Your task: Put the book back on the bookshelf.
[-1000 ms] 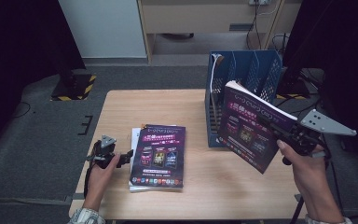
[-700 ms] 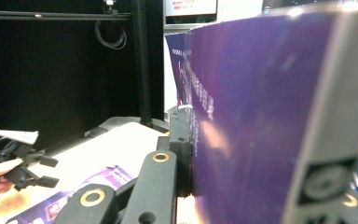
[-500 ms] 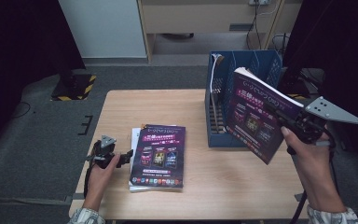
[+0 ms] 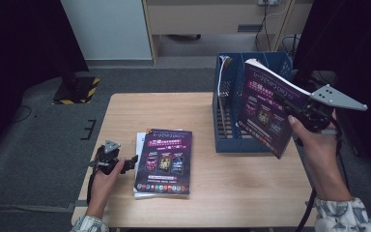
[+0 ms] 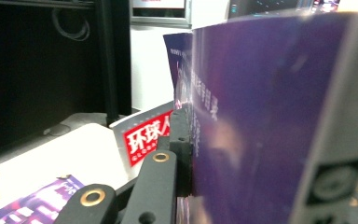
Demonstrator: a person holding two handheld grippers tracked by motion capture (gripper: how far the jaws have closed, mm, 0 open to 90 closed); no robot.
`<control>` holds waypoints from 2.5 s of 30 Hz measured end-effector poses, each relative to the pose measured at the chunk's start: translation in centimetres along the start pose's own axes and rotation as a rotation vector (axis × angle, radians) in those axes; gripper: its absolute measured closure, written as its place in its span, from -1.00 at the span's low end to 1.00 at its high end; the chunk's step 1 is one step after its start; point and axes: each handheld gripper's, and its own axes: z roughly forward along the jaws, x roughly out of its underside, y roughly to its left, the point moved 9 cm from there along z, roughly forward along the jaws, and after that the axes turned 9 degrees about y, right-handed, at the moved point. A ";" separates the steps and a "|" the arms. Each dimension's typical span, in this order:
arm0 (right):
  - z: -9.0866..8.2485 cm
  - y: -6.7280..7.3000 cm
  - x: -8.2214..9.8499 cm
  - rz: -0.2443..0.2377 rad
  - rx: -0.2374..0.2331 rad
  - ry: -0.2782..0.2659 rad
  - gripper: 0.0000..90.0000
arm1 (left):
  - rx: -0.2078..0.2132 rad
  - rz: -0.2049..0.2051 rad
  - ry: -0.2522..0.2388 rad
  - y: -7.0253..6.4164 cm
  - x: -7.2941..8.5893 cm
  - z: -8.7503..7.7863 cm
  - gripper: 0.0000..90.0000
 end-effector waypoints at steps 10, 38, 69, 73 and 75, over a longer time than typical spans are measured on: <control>2.6 -1.9 0.2 0.028 0.069 0.037 0.83 | -0.002 0.000 0.000 0.0 0.0 0.1 -0.89; 8.0 -5.3 1.1 0.094 0.191 0.103 0.83 | -0.008 0.012 0.005 0.0 0.1 0.1 -0.89; 13.2 -7.0 1.4 0.165 0.241 0.125 0.83 | -0.013 0.018 0.009 -0.1 0.1 0.1 -0.89; 13.8 -7.1 1.6 0.174 0.242 0.122 0.83 | -0.013 0.018 0.010 -0.1 0.2 0.0 -0.89; 14.1 -7.2 1.7 0.174 0.242 0.120 0.83 | -0.012 0.022 0.009 -0.2 0.2 0.0 -0.89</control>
